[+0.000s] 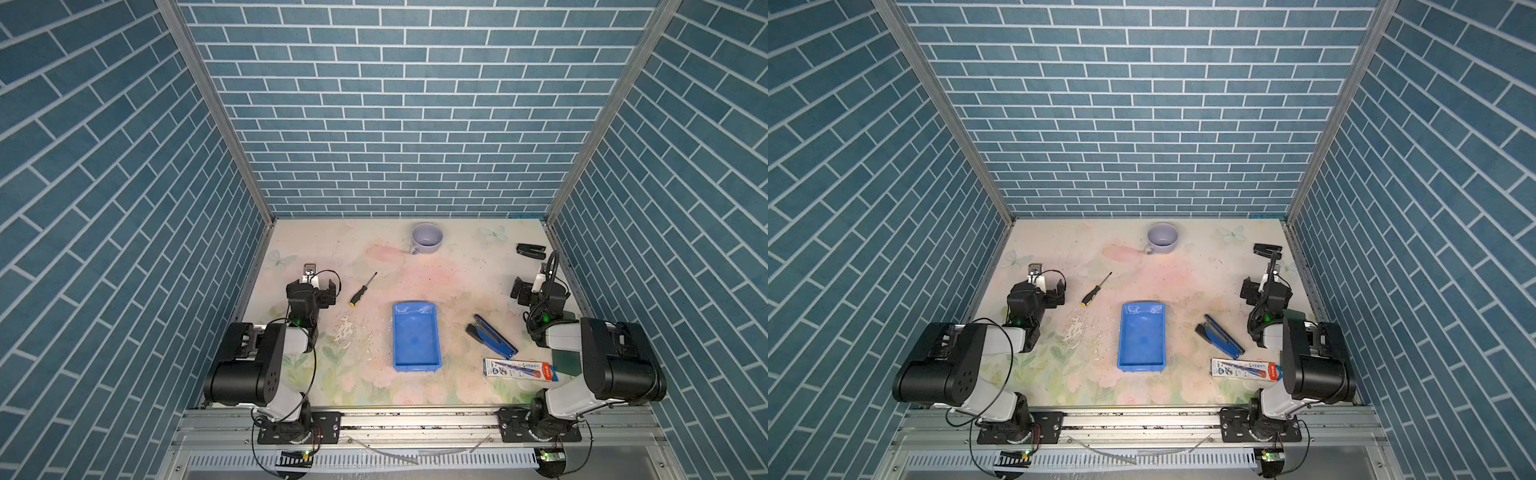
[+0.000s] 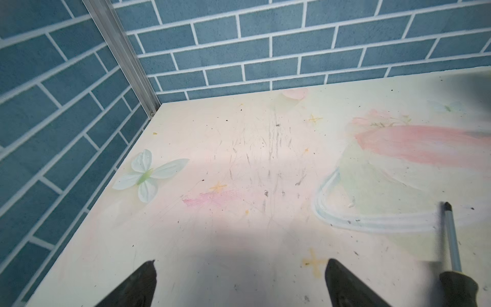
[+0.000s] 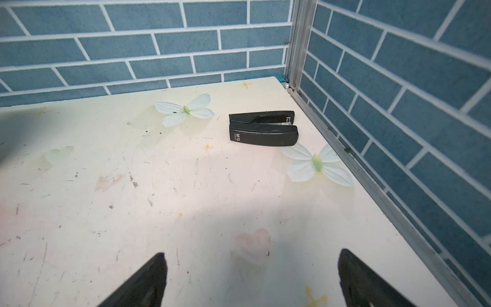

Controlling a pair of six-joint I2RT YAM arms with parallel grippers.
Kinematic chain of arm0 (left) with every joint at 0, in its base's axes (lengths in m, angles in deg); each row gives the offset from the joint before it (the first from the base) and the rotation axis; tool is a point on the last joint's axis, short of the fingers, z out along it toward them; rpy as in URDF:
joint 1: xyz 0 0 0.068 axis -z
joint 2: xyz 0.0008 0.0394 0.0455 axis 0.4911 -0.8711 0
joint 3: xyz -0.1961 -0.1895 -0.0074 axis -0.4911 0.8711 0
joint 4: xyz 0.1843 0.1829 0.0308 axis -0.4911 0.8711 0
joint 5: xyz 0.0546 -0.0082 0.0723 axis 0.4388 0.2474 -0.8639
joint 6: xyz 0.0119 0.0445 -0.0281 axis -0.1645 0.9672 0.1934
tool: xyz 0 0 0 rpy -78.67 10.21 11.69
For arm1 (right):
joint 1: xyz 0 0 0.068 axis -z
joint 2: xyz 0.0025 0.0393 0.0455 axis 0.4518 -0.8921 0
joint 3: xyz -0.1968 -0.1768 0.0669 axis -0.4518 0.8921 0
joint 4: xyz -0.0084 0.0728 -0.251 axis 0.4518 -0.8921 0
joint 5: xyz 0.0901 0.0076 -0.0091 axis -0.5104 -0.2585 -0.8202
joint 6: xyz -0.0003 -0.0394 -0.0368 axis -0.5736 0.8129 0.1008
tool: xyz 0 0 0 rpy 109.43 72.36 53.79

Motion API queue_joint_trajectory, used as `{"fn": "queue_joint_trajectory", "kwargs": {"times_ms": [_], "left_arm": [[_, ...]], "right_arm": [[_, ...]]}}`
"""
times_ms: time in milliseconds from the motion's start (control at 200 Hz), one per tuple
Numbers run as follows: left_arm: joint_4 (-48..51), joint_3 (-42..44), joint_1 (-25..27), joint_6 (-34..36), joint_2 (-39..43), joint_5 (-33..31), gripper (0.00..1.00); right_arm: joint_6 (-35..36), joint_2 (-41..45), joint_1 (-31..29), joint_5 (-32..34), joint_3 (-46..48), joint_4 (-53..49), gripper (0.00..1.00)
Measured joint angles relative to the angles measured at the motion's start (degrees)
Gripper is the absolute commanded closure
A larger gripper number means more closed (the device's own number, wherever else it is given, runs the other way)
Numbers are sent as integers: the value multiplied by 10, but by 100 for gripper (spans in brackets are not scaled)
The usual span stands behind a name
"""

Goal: Put the screwdriver in the bin

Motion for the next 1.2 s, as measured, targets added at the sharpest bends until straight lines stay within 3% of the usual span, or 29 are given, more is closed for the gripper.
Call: {"fn": "queue_joint_trajectory", "kwargs": {"times_ms": [935,1200], "left_arm": [[0,0,0,0,0,2,0],[91,-16,3,5,86,18,0]], "right_arm": [[0,1,0,-30,0,-15,1],[0,103,0,-35,0,-70,1]]}}
